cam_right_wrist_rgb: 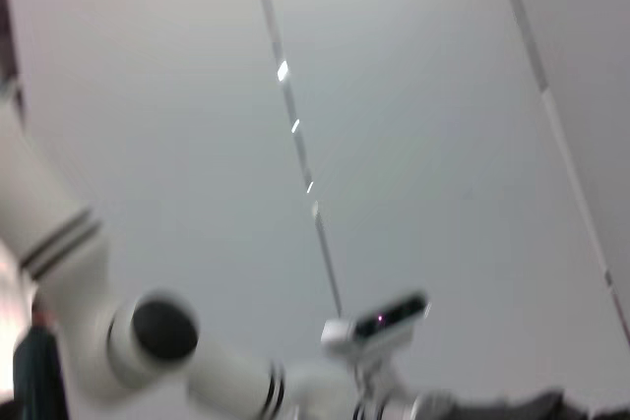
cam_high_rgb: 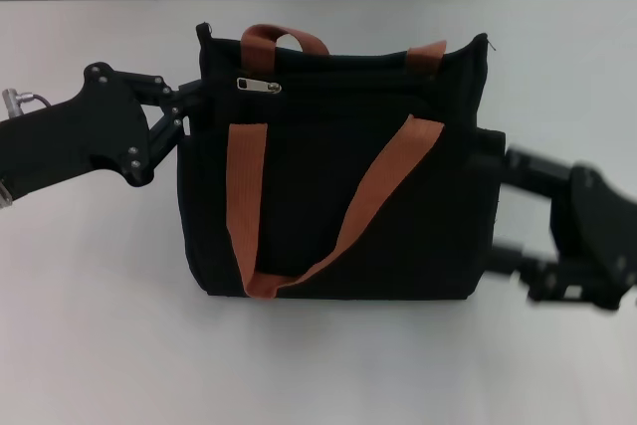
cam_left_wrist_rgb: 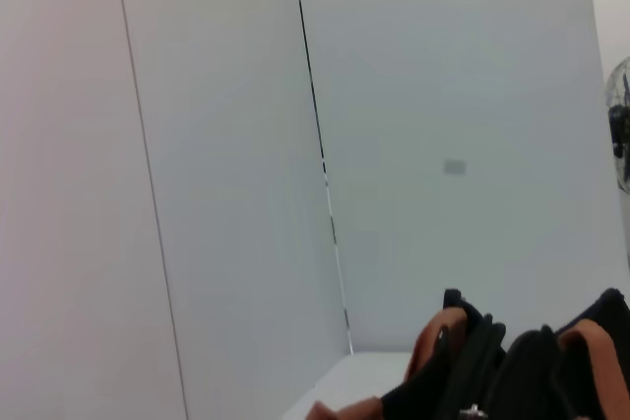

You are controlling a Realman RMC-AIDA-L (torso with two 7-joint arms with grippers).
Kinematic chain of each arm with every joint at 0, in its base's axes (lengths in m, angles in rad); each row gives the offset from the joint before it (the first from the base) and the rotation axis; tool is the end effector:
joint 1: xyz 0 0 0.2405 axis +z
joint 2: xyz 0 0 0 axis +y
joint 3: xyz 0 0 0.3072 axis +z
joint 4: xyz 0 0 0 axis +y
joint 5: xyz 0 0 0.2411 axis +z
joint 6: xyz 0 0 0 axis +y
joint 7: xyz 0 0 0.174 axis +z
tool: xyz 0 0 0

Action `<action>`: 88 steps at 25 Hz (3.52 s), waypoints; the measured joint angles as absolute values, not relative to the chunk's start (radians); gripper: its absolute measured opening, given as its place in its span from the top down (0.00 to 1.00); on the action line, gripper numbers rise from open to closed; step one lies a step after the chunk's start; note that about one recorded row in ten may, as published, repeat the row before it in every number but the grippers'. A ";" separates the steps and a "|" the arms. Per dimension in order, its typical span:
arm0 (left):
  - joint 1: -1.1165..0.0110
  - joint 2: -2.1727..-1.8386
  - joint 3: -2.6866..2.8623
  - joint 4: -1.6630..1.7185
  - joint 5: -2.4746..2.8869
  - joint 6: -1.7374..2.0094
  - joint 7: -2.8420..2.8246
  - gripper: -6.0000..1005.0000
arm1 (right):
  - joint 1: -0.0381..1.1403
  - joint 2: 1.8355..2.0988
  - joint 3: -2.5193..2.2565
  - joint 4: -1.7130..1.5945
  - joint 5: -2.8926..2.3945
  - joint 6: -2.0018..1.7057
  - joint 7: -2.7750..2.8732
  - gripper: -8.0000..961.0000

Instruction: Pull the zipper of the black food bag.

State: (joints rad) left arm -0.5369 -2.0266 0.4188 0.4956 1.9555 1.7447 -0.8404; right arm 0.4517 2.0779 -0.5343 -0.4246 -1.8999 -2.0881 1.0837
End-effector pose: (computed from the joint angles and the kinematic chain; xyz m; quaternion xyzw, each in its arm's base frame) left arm -0.3112 0.3748 -0.0120 -0.9158 -0.0150 -0.3339 0.2226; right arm 0.2859 0.2866 -0.0362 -0.8730 0.1116 0.4746 0.0114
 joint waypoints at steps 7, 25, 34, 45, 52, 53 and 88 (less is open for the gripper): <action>-0.523 -2.052 0.419 0.496 1.931 1.749 -0.786 0.97 | 0.586 2.036 -0.502 -0.462 -1.794 -2.022 1.680 0.13; -0.506 -2.062 0.416 0.494 1.916 1.740 -0.736 0.97 | 0.807 2.003 -0.781 -0.593 -1.812 -1.785 2.386 0.14; -0.510 -2.062 0.414 0.494 1.916 1.733 -0.745 0.97 | 0.887 2.001 -0.844 -0.595 -1.879 -1.722 2.503 0.18; -0.516 -2.062 0.415 0.494 1.916 1.747 -0.748 0.97 | 0.921 2.013 -0.937 -0.596 -1.881 -1.639 2.519 0.23; -0.522 -2.062 0.414 0.494 1.912 1.755 -0.751 0.97 | 0.925 2.019 -0.949 -0.606 -1.881 -1.625 2.515 0.26; -0.522 -2.062 0.414 0.494 1.912 1.759 -0.751 0.97 | 0.925 2.021 -0.950 -0.610 -1.881 -1.625 2.515 0.26; -0.582 -2.062 0.422 0.494 1.901 1.802 -0.847 0.97 | 0.911 2.037 -1.004 -0.737 -1.934 -1.604 2.490 0.41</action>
